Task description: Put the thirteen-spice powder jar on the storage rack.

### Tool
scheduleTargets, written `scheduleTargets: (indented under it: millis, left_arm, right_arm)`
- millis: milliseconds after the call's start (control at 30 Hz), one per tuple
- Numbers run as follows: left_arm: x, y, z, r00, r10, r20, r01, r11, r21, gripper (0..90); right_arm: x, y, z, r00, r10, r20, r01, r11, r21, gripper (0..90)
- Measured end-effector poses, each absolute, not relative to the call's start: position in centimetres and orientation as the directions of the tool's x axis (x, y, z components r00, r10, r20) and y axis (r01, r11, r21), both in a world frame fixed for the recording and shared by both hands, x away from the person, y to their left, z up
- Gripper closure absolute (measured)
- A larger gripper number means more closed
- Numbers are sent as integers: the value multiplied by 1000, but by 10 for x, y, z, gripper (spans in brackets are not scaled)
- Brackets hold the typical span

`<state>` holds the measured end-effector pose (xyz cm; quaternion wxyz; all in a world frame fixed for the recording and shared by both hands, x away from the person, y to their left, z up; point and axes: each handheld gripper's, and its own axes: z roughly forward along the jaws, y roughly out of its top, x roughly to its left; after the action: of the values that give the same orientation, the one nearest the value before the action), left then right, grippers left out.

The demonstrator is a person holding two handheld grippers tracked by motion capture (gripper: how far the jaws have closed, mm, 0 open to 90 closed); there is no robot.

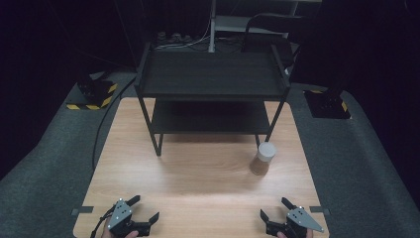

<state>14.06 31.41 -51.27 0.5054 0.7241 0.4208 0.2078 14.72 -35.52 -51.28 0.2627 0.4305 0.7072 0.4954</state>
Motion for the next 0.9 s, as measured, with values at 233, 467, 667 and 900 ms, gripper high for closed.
scheduleTargets:
  millis: [233,467,667,900]
  left_arm:
    - [140,313,-513,549,825,-130,402,-124,907,28]
    - [139,313,-514,551,825,-126,396,-126,910,28]
    - [139,315,-514,558,820,-125,395,-130,909,28]
    - [140,314,-513,561,819,-121,397,-138,907,28]
  right_arm:
    - [148,-356,-512,-495,867,55,349,140,926,40]
    - [148,-354,-512,-492,869,47,348,146,926,41]
    - [150,-350,-508,-493,870,31,357,170,919,45]
    - [153,-349,-497,-487,873,44,342,144,929,44]
